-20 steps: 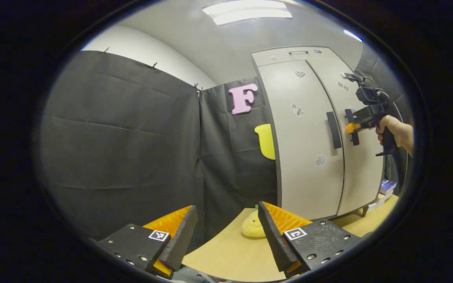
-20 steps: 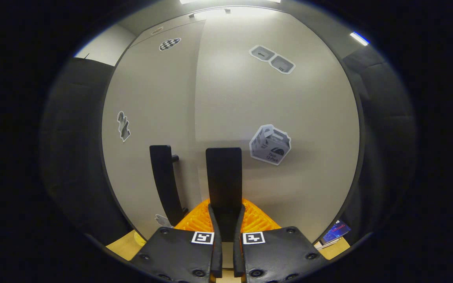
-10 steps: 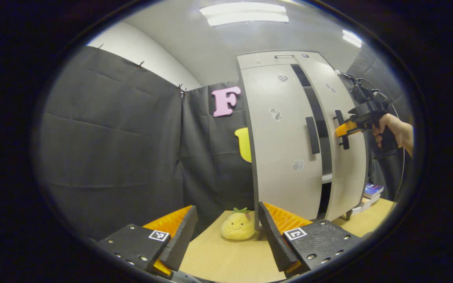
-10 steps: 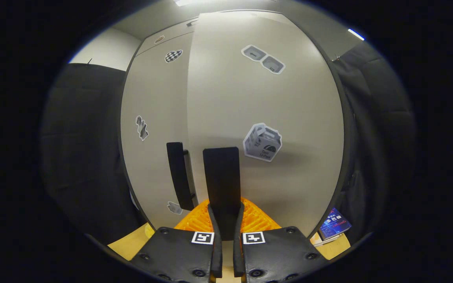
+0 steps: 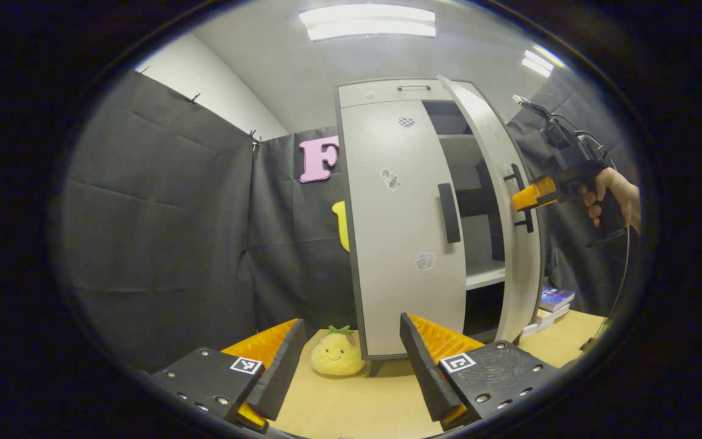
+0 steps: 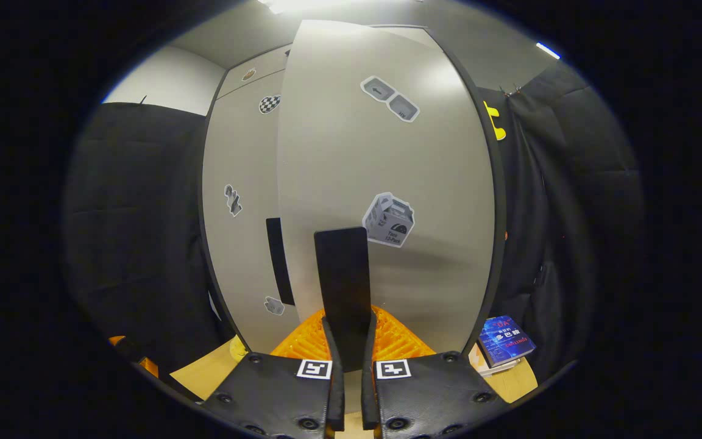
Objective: Open the right door of the double-door shoe cabinet with the right hand, and open the left door with the left hand.
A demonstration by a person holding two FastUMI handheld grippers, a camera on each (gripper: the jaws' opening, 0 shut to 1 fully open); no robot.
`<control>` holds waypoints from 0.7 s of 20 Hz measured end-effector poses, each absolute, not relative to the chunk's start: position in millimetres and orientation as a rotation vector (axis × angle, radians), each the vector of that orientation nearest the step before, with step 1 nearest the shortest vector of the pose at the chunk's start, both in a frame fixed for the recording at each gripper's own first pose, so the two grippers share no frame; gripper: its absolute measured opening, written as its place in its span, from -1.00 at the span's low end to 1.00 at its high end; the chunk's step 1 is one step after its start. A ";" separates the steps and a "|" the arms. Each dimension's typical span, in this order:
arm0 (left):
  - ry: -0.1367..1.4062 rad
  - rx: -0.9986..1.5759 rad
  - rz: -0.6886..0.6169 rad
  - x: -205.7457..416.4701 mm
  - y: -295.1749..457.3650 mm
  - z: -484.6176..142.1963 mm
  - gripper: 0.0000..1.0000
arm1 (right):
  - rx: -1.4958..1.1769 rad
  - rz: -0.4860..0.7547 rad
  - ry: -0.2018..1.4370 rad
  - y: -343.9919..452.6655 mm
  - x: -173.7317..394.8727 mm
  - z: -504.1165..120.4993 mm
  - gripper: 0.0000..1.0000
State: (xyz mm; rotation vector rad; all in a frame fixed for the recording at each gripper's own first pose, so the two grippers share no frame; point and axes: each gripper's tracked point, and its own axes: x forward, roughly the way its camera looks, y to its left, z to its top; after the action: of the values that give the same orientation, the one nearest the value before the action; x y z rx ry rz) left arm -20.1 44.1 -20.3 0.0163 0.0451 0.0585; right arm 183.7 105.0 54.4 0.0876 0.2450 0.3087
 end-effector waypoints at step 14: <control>0.015 0.004 -0.087 13.9 -35.3 -10.9 0.80 | 0.073 0.277 0.246 76.4 175.4 60.2 -0.77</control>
State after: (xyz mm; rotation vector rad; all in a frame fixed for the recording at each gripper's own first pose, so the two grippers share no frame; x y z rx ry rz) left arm 13.9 -35.3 -10.9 0.0036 0.0149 -0.0872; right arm 175.4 76.4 60.2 0.0733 0.2457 0.2774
